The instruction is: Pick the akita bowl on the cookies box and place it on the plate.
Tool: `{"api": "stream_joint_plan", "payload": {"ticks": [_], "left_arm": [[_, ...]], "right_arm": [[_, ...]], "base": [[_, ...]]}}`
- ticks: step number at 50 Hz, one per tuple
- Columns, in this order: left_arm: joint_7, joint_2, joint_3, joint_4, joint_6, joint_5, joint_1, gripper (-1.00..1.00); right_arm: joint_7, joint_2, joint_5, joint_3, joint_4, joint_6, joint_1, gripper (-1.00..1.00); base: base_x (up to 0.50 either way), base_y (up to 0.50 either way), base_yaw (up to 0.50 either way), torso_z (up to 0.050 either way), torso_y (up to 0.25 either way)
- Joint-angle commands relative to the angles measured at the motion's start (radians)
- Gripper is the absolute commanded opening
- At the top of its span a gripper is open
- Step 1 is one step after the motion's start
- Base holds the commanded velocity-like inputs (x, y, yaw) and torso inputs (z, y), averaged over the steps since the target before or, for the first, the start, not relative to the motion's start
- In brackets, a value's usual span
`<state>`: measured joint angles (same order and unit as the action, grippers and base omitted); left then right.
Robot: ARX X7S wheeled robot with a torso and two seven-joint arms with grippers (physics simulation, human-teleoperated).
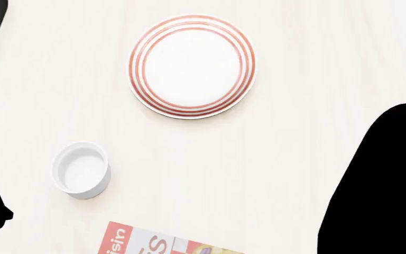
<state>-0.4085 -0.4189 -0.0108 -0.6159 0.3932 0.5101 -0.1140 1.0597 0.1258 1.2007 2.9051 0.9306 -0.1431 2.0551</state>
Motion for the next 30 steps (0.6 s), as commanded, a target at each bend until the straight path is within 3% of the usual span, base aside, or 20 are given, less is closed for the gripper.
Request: {"api": "stream_joint_plan", "payload": {"ticks": [1,11,18,24,28,30], "left_arm": [[-0.004,-0.003,0.003,-0.004,0.002,0.002,-0.001,1.0],[-0.007,-0.005,0.004,-0.003,0.0,0.002,-0.004,1.0],[-0.009,-0.008,0.002,-0.007,0.002,0.008,-0.002,1.0],[-0.011,-0.009,0.003,-0.01,0.004,0.009,-0.002,1.0],[-0.013,-0.01,0.005,-0.011,0.004,0.01,-0.002,1.0],[-0.013,-0.01,0.005,-0.012,0.003,0.011,0.0,1.0]], "right_arm": [[-0.012,0.016,-0.003,-0.007,-0.013,0.029,-0.013,-1.0],[0.003,0.028,0.003,-0.012,-0.022,0.056,-0.001,-1.0],[0.042,0.05,0.032,-0.013,-0.007,0.086,0.117,-1.0],[-0.03,0.091,0.081,-0.004,0.013,0.089,0.289,-1.0],[-0.08,0.225,0.159,-0.178,0.022,0.311,0.3,-1.0],[-0.113,0.343,0.222,-0.365,0.022,0.528,0.3,-1.0]], "base": [[0.0,0.0,0.0,0.0,0.0],[0.0,0.0,0.0,0.0,0.0],[0.0,0.0,0.0,0.0,0.0],[0.0,0.0,0.0,0.0,0.0],[0.0,0.0,0.0,0.0,0.0],[0.0,0.0,0.0,0.0,0.0]]}}
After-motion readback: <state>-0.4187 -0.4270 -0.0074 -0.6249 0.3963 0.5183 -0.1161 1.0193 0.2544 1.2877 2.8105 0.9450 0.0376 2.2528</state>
